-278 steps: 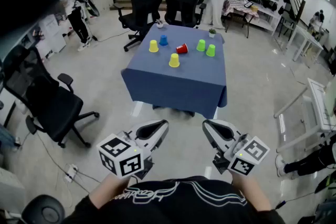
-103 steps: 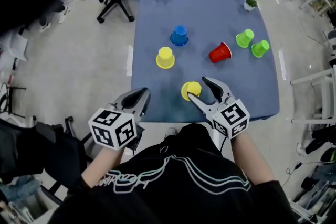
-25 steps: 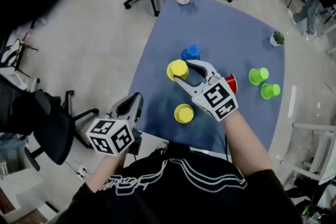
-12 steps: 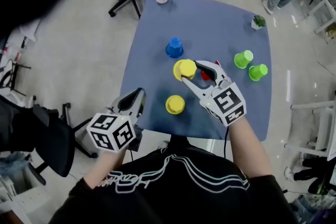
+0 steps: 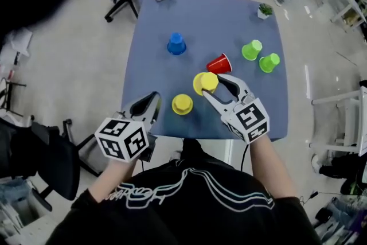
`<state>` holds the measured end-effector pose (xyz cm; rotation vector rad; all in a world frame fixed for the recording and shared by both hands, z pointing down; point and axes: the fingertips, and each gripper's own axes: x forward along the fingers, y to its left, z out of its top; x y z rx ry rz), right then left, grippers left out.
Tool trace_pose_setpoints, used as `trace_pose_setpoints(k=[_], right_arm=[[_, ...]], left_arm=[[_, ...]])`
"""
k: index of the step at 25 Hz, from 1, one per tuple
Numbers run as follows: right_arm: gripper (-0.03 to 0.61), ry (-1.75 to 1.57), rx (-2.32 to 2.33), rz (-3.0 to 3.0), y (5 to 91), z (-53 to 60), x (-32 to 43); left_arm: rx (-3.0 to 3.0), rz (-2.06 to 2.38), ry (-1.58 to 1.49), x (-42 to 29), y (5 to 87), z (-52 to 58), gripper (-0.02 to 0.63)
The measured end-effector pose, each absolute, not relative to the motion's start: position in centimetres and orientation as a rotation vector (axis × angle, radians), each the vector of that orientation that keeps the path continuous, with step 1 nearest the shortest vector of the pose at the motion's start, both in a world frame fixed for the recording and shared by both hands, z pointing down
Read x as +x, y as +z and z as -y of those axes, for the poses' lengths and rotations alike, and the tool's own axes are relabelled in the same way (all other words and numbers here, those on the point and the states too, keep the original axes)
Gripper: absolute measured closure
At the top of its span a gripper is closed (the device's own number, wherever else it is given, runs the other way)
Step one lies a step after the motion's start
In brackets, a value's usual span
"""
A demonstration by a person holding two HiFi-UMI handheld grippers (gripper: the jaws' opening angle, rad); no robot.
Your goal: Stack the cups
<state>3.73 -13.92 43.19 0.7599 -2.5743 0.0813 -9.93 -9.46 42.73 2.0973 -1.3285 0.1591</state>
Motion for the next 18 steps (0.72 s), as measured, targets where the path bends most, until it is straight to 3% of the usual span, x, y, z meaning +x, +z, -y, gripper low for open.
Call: trace_pose_setpoints(k=[18], right_arm=[[0.342, 0.207, 0.798, 2.493, 48.3, 9.6, 5.8]], left_arm=[[2.119, 1.265, 0.204, -8.7, 43.8, 7.9, 0.583]])
